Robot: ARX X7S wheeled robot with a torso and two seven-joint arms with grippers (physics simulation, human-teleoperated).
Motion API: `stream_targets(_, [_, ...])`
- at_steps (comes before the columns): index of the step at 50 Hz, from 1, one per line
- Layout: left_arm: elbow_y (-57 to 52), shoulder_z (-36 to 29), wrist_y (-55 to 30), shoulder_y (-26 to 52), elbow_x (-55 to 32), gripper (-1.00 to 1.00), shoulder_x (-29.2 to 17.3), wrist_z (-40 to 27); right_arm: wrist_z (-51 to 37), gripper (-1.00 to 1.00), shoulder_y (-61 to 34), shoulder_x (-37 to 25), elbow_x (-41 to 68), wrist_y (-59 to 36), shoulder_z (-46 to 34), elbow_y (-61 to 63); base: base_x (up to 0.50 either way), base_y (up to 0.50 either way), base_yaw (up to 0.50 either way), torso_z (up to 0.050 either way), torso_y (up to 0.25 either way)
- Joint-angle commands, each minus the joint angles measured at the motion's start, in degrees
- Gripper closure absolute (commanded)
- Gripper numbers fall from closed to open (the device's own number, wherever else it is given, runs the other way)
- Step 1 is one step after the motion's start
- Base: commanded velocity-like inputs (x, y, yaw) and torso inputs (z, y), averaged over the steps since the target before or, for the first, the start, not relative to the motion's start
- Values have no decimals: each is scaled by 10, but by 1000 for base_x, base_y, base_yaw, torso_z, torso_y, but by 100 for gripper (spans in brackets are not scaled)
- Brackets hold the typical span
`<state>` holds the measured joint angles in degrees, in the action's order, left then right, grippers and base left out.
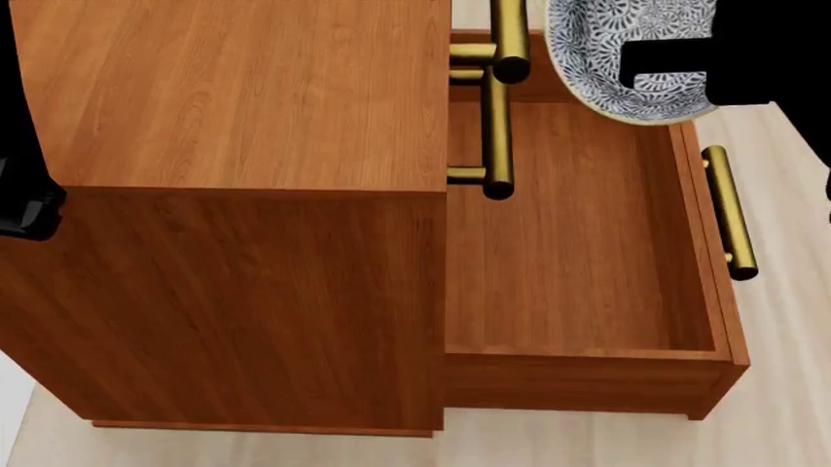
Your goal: Put the bowl in the bottom drawer of the cabinet.
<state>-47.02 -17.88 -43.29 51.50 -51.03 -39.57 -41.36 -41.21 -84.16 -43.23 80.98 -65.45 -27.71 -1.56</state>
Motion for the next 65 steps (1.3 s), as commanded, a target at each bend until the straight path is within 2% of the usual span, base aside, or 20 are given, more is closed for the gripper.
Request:
stream_targets(1, [5, 5, -1, 3, 2, -100, 4, 20, 2, 100, 2, 0, -11, -7, -9, -2, 17, 0, -12, 0, 0])
stream_targets(30, [9, 3, 6, 1, 3, -100, 2, 21, 15, 100, -3, 9, -36, -23, -46, -28, 3, -2, -3, 0, -1])
stream_targets(65, [7, -2, 6, 5, -1, -100, 1, 16, 27, 100, 47, 9, -52, 9, -61, -32, 3, -2, -4, 0, -1])
